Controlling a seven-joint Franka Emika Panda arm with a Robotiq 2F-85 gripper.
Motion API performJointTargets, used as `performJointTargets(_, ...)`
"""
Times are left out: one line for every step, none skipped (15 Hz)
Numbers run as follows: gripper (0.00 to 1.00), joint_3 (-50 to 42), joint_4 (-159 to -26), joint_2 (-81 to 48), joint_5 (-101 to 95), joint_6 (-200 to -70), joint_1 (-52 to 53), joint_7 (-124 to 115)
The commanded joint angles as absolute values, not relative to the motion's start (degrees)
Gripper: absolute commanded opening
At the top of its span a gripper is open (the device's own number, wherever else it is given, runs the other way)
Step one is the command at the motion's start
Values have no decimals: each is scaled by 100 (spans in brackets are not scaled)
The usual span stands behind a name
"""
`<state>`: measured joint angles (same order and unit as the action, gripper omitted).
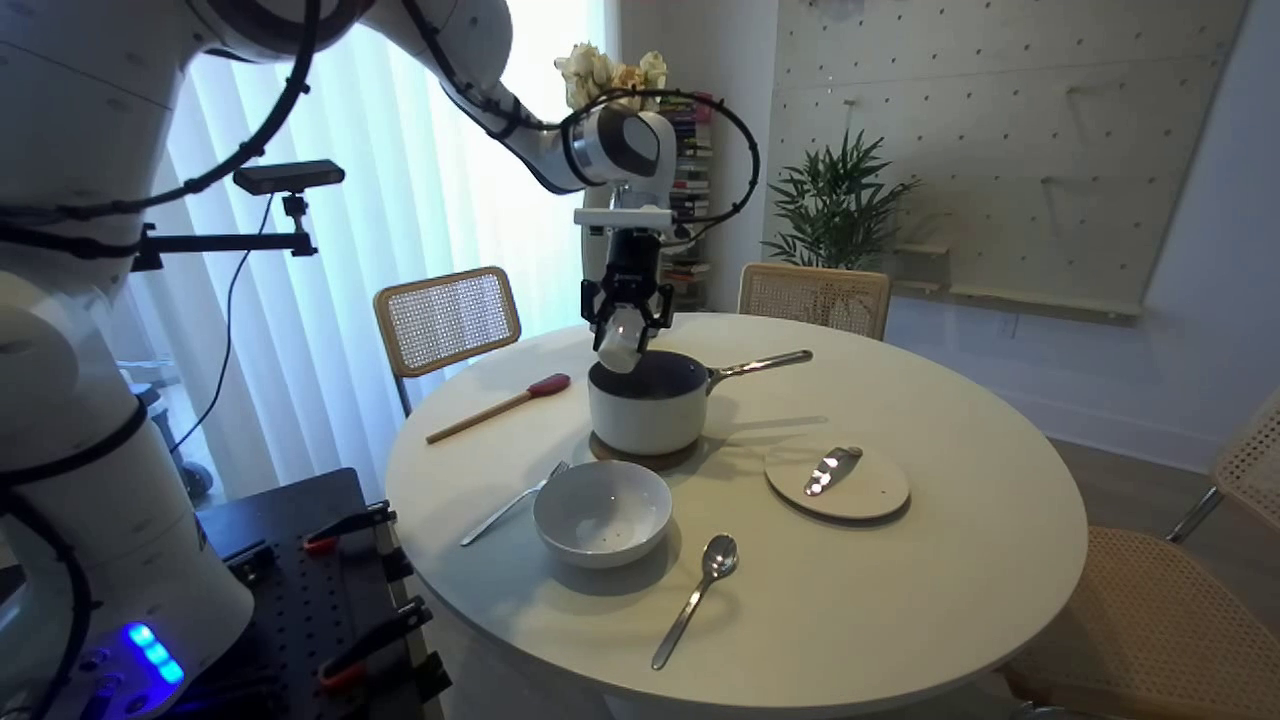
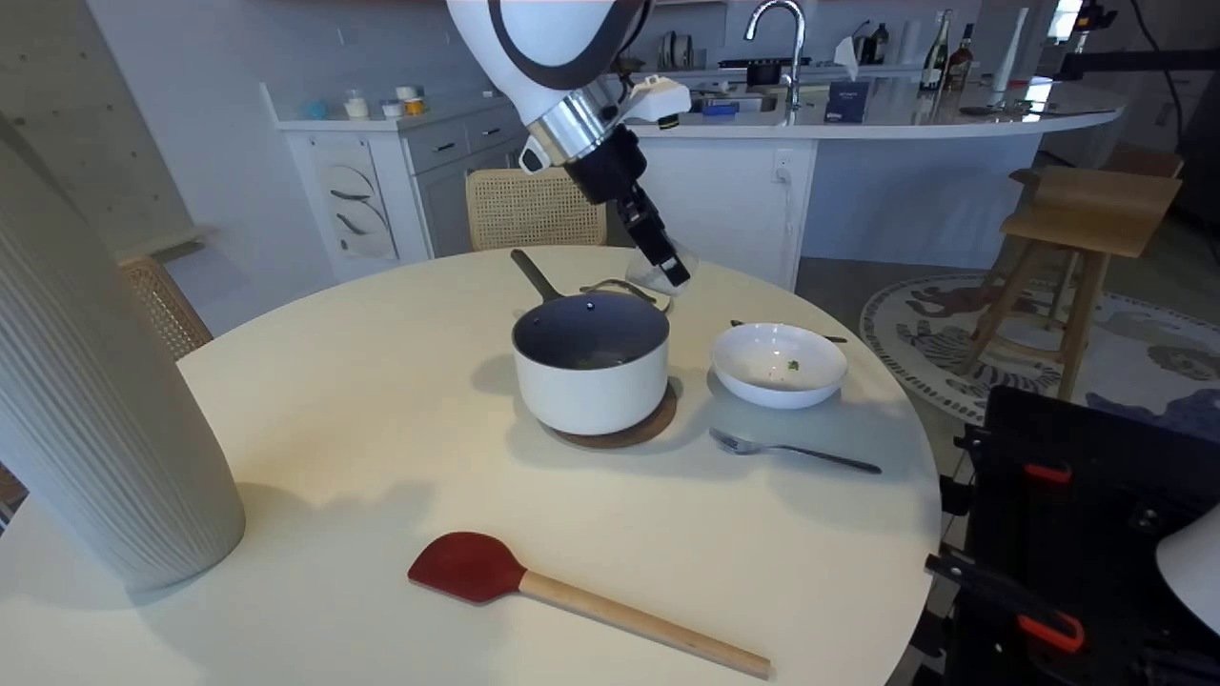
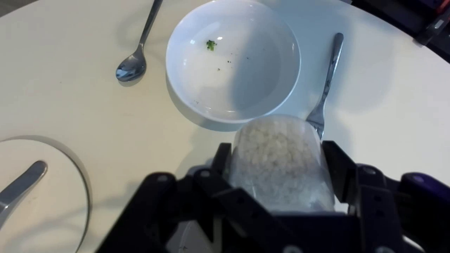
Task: Pour the sugar out of the cup into the white pot
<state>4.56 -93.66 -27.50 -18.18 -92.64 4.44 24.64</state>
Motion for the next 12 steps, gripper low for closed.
performJointTargets(41, 464, -8974, -2992, -2181, -8854, 543, 2603)
performJointTargets(41, 462, -8942, -3030, -2281, -8792, 565, 2617)
performJointTargets(41, 465, -8924, -3059, -2366, -8757, 583, 2629)
performJointTargets(41, 470, -8891, -3096, -2445, -8701, 600, 2654)
performJointTargets(41, 479, -8869, -3125, -2513, -8657, 616, 2685)
performJointTargets(41, 485, -8852, -3145, -2597, -8633, 636, 2723)
performJointTargets(41, 492, -8828, -3165, -2658, -8620, 652, 2775)
performJointTargets(41, 501, -8805, -3181, -2695, -8620, 666, 2787)
performJointTargets(41, 512, -8780, -3197, -2728, -8606, 680, 2820)
performJointTargets(41, 523, -8748, -3215, -2746, -8574, 698, 2872)
performJointTargets(41, 529, -8720, -3230, -2766, -8553, 722, 2886)
performJointTargets(41, 541, -8682, -3252, -2777, -8524, 745, 2904)
